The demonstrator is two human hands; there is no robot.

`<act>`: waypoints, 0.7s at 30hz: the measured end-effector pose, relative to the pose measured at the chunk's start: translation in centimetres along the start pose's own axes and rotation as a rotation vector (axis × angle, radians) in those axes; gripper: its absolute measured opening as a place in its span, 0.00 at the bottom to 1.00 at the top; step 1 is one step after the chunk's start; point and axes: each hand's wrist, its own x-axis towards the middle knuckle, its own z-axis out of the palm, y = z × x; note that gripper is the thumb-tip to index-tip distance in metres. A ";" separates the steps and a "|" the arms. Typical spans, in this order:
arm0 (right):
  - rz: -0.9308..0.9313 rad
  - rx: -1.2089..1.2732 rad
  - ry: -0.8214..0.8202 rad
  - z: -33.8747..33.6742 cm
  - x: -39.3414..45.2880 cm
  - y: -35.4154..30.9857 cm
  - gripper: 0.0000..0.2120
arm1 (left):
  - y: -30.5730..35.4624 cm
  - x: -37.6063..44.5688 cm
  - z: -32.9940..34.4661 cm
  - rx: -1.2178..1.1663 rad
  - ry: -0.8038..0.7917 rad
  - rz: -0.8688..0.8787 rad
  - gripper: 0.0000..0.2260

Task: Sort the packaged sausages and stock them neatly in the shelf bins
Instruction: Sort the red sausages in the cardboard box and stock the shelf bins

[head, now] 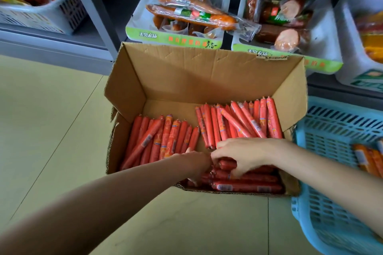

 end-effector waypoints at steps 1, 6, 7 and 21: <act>0.009 0.008 0.004 0.0 0.0 -0.1 0.17 | 0.2 0.1 -0.2 -0.013 -0.019 -0.011 0.22; 0.024 0.027 0.053 -0.2 -0.5 0.4 0.16 | -2.0 -0.2 -1.3 -0.255 -0.025 0.027 0.31; 0.030 0.041 0.052 -0.2 -0.6 0.4 0.16 | -2.5 -0.3 -1.4 -0.265 -0.042 0.041 0.32; 0.074 0.084 0.225 0.7 -1.1 0.1 0.14 | -5.4 -1.4 -0.2 -0.571 -0.023 0.083 0.19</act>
